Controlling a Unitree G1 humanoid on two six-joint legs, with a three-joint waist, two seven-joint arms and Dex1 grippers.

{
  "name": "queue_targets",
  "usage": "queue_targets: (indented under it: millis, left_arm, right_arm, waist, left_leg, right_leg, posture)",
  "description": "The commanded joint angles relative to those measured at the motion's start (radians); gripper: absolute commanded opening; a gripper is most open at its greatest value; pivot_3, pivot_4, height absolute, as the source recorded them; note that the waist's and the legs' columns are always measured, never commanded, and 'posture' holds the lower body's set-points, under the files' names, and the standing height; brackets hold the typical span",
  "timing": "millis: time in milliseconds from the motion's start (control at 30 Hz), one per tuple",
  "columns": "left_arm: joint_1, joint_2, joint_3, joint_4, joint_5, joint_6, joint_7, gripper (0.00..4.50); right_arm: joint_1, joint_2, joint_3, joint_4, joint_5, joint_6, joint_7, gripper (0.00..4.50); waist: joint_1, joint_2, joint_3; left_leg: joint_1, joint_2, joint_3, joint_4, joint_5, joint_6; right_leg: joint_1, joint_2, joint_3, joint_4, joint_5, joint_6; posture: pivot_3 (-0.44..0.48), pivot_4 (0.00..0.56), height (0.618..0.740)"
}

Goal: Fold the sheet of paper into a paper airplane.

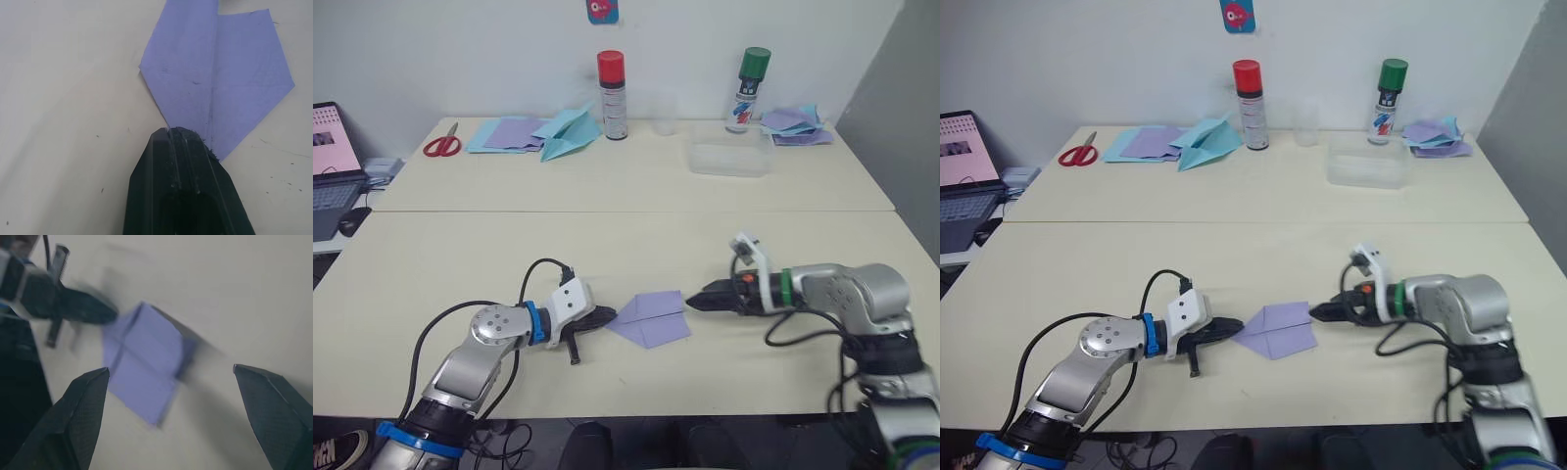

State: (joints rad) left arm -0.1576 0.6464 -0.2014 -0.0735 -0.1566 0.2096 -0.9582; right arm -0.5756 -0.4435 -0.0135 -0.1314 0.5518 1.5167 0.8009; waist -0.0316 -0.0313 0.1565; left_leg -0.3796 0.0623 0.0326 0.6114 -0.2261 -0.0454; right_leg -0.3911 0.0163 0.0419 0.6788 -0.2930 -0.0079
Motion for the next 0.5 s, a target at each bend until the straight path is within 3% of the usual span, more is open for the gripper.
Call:
queue_targets:
  millis: [33, 200, 500]
  left_arm:
    - [0.033, -0.002, -0.034, 0.037, 0.038, 0.033, 0.01, 0.0]
    - [0.046, -0.005, -0.032, 0.021, 0.04, 0.04, 0.018, 0.0]
    - [0.07, 0.005, -0.021, 0.002, 0.038, 0.045, 0.026, 0.0]
  right_arm:
    - [-0.014, 0.06, -0.032, 0.002, 0.033, 0.098, -0.109, 4.23]
    - [-0.006, 0.111, -0.032, 0.016, 0.059, 0.098, -0.219, 4.23]
    - [0.011, 0.155, -0.041, 0.005, 0.078, 0.039, -0.229, 4.23]
  waist:
    - [0.006, 0.0, 0.0]
    - [0.001, -0.001, -0.001]
    - [-0.003, 0.0, -0.002]
  left_leg:
    - [-0.002, 0.0, -0.001, 0.0, 0.0, 0.0]
    - [-0.006, -0.001, 0.001, 0.0, 0.0, 0.0]
    - [-0.004, 0.0, 0.001, 0.0, 0.0, 0.0]
  right_leg:
    - [0.0, 0.0, -0.002, -0.001, 0.0, 0.0]
    - [-0.003, -0.001, 0.0, -0.004, -0.001, 0.003]
    - [-0.003, 0.0, -0.001, -0.001, -0.001, 0.004]
  posture:
    - [0.0, 0.15, 0.74]
    - [0.0, 0.15, 0.74]
    - [0.0, 0.15, 0.74]
